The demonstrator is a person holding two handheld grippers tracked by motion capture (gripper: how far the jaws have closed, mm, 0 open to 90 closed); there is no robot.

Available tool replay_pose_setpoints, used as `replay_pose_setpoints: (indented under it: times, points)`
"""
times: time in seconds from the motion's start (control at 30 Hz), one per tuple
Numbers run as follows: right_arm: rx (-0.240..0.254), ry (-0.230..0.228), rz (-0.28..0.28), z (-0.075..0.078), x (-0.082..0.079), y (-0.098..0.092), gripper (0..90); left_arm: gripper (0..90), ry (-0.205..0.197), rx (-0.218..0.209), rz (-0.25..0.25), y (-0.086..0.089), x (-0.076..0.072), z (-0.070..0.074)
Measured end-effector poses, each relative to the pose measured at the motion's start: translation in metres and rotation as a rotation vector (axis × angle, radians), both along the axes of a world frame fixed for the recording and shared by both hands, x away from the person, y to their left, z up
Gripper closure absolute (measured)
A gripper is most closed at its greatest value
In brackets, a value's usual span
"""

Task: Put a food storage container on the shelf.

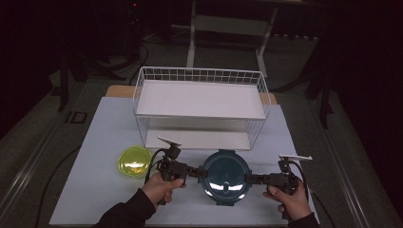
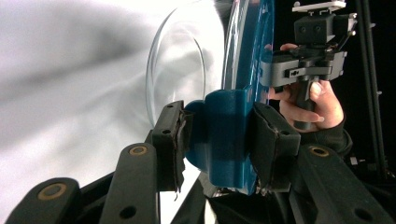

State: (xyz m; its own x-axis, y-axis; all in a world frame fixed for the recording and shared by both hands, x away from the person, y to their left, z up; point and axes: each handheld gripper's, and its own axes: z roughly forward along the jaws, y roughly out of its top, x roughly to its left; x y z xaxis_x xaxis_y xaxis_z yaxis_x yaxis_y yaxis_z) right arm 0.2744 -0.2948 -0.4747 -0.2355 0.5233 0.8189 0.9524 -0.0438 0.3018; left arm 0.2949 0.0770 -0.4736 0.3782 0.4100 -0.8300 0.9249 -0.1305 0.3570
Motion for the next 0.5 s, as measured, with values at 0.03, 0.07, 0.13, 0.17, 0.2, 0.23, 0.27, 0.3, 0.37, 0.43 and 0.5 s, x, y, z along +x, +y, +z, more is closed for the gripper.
replay_pose_setpoints:
  times: [0.03,0.07,0.13,0.17,0.2,0.23,0.27,0.3,0.37,0.43,0.5]
  points:
    - [-0.002,-0.007,0.004,0.003,0.001,0.000,54.7,57.4,-0.004,-0.002,0.004,0.001,0.000,0.004]
    - [-0.002,-0.013,0.004,0.008,0.001,0.001,54.7,57.4,-0.012,-0.007,0.008,0.002,0.000,0.008]
    - [-0.001,-0.029,0.008,0.016,0.003,0.003,54.7,57.4,-0.028,-0.009,0.008,0.004,0.001,0.016]
    - [-0.001,-0.036,0.009,0.020,0.004,0.004,54.8,57.5,-0.035,-0.013,0.013,0.005,0.001,0.021]
    - [-0.002,-0.044,0.012,0.025,0.006,0.005,54.7,57.5,-0.040,-0.013,0.014,0.006,0.002,0.025]
    - [-0.004,-0.054,0.015,0.029,0.007,0.006,54.7,57.5,-0.044,-0.017,0.017,0.007,0.002,0.028]
    - [-0.005,-0.061,0.018,0.033,0.008,0.007,54.7,57.5,-0.052,-0.018,0.021,0.008,0.003,0.032]
    - [-0.008,-0.070,0.022,0.037,0.010,0.008,54.7,57.6,-0.054,-0.022,0.026,0.010,0.003,0.036]
    - [-0.011,-0.081,0.026,0.046,0.013,0.011,54.7,57.6,-0.065,-0.021,0.030,0.012,0.004,0.043]
    - [-0.013,-0.091,0.031,0.054,0.017,0.014,54.7,57.7,-0.074,-0.024,0.039,0.016,0.006,0.051]
    - [-0.015,-0.099,0.036,0.063,0.020,0.018,54.7,57.7,-0.089,-0.025,0.047,0.020,0.008,0.061]
